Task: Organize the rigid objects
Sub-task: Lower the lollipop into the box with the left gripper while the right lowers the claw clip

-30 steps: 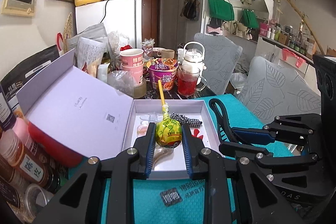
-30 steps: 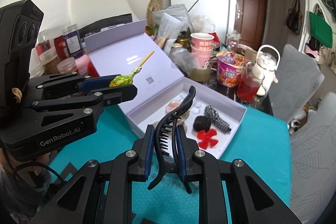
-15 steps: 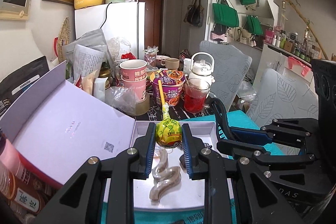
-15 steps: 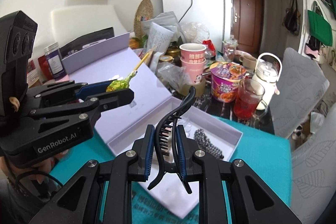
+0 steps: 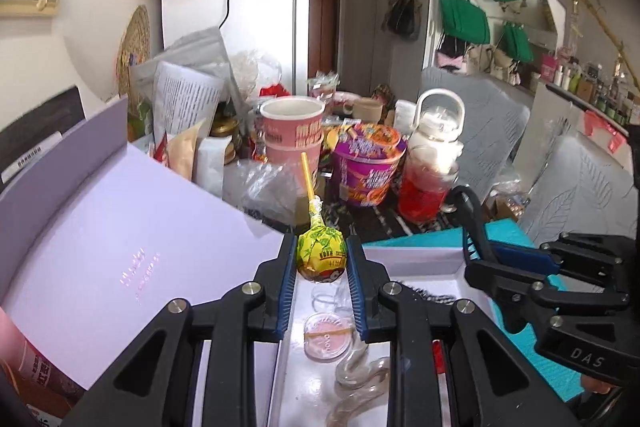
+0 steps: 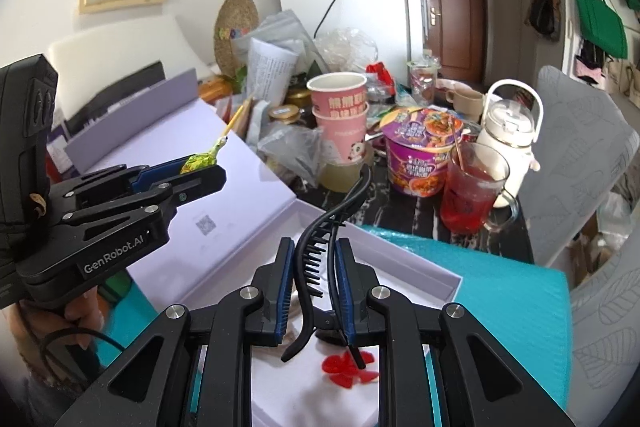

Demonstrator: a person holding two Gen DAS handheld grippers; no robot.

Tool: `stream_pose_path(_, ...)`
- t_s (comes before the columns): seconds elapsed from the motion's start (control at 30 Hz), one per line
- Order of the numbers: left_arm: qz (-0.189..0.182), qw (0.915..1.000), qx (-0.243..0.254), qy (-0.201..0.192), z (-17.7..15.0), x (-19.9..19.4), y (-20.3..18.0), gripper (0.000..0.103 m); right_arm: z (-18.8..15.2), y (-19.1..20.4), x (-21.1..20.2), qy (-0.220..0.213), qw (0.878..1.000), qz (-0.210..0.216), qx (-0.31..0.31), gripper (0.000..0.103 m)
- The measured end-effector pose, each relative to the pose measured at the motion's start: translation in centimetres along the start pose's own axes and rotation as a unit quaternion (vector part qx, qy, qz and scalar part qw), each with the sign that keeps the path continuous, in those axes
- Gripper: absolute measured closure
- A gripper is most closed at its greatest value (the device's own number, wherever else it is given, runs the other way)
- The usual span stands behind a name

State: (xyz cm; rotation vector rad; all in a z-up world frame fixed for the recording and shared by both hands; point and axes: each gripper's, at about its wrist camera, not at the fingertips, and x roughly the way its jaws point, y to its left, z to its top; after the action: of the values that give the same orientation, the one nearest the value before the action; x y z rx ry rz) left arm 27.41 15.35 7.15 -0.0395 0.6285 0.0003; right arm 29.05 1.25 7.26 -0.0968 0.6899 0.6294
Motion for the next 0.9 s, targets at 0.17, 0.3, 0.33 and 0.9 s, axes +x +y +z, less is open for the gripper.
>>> stream_pose_path(0.17,-0.003,0.9995,0.006,0.031,-1.0,2.4,-0.2,0.079,-0.8,-0.6,2.2,0.027,1.0,0.005,0.003,0.082)
stream_pose_path(0.3,-0.006,0.9987,0.011,0.05,-1.7,4.0,-0.1,0.079,-1.4,-1.3,3.8,0.044,0.999,0.001,0.008,0.082)
stream_pose_path(0.33,-0.007,0.9985,0.01,0.053,-1.8,4.2,-0.1,0.079,-1.5,-1.4,4.0,0.047,0.999,0.001,0.008,0.082)
stream_pose_path(0.9,-0.027,0.9938,0.033,0.103,-3.7,7.9,-1.5,0.079,-2.7,-1.7,7.5,0.073,0.997,0.012,0.007,0.082)
